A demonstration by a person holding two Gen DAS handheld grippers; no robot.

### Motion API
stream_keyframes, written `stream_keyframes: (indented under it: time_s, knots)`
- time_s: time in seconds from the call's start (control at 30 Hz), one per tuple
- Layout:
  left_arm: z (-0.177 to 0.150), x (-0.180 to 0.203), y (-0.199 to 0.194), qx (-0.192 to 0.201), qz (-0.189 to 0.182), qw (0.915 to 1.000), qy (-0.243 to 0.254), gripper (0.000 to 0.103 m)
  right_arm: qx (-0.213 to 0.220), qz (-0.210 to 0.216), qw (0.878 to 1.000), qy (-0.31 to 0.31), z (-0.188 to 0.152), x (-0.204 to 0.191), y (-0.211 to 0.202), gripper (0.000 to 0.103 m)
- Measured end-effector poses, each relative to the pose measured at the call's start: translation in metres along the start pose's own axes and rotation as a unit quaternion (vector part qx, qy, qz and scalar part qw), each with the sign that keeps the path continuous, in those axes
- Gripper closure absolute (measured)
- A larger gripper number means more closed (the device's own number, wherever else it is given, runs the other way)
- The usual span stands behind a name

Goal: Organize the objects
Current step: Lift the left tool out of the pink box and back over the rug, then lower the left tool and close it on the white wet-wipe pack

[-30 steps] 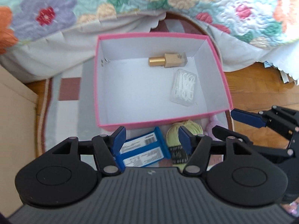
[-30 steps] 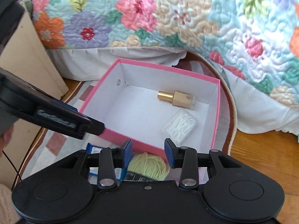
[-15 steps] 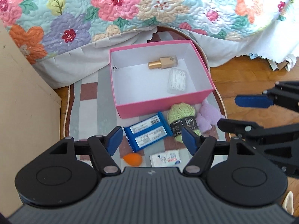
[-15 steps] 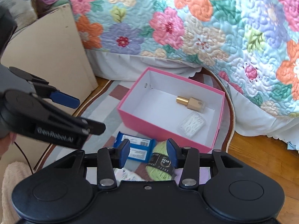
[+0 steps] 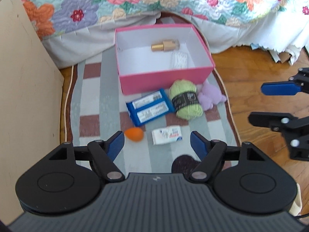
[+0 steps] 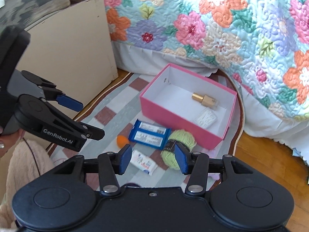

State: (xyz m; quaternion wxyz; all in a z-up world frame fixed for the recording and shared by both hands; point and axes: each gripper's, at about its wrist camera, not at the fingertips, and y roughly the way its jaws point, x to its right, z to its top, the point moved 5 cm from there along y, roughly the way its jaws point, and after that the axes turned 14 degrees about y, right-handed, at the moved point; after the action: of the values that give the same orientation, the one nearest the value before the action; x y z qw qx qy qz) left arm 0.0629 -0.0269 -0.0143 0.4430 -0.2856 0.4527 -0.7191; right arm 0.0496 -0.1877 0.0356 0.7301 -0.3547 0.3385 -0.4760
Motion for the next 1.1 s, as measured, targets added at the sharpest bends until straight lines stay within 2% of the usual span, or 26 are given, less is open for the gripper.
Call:
stream_keyframes:
  time_s: [0.13, 0.4, 0.7, 0.8, 1.1]
  knots:
    - [-0.014, 0.0, 0.004, -0.01, 0.006, 0.9999, -0.001, 0.029, -0.011, 0.002, 1.0, -0.005, -0.014, 0.0, -0.002, 0.046]
    - [-0.028, 0.003, 0.011, -0.019, -0.003, 0.9998, 0.0, 0.025, -0.021, 0.028, 0.999, -0.003, -0.036, -0.003, 0.005, 0.029]
    - [-0.039, 0.006, 0.037, -0.038, -0.016, 0.9992, -0.001, 0.018, -0.047, 0.059, 0.997, 0.008, -0.058, -0.007, 0.039, 0.024]
    - [-0.041, 0.004, 0.048, -0.044, -0.022, 0.9988, -0.004, 0.016, -0.049, 0.066, 0.996, 0.02, -0.062, -0.004, 0.052, 0.018]
    - [-0.043, 0.002, 0.086, -0.058, -0.038, 0.9976, -0.006, 0.007, -0.08, 0.075, 0.993, 0.032, -0.074, 0.0, 0.097, 0.017]
